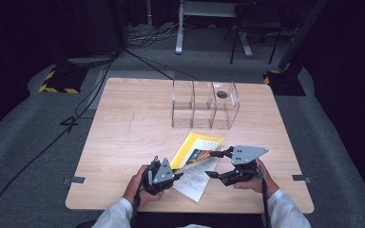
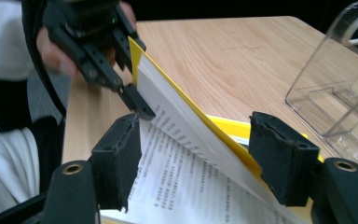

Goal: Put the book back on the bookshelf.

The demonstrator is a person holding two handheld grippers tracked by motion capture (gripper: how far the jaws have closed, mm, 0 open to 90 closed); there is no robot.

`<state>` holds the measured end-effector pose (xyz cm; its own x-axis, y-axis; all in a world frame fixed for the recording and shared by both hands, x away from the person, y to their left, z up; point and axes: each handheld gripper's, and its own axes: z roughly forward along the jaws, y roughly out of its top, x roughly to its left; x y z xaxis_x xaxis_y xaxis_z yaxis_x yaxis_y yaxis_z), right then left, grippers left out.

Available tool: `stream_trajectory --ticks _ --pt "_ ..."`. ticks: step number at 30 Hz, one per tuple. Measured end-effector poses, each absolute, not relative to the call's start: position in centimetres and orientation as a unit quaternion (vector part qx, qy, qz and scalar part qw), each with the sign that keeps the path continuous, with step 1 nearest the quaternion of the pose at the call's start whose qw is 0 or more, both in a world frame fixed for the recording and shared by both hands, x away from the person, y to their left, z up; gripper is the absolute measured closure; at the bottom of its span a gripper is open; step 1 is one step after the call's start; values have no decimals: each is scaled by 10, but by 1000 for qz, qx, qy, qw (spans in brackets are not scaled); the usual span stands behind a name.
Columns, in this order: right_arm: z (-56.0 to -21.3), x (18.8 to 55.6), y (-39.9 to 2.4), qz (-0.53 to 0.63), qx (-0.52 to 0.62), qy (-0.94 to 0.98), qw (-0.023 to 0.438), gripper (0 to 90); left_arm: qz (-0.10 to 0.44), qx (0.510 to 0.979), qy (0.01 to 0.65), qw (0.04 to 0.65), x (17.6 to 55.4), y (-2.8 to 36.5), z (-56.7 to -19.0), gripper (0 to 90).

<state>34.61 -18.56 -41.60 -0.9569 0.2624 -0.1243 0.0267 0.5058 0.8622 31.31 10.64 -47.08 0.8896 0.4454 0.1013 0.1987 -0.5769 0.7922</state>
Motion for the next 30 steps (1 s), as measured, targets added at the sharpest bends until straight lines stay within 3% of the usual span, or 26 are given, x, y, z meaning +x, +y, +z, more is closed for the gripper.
stream_trajectory --ticks 3,9,13,17,22,27,30 --pt "-416 354 -176 462 67 874 137 360 127 880 177 423 316 113 -474 817" --pt "-421 364 -161 428 33 896 111 333 114 881 177 423 319 126 -475 808" --pt "-435 371 -155 387 43 913 121 334 103 877 183 432 323 139 -476 798" --pt "-449 376 -156 356 64 923 132 397 99 880 184 426 327 149 -477 778" --pt "-467 382 -171 346 97 920 154 549 93 884 182 420 330 157 -477 754" --pt "-472 378 -176 357 78 916 163 644 81 882 190 423 335 161 -476 722" --pt "-472 371 -172 362 56 911 191 710 89 880 205 419 338 167 -474 691"
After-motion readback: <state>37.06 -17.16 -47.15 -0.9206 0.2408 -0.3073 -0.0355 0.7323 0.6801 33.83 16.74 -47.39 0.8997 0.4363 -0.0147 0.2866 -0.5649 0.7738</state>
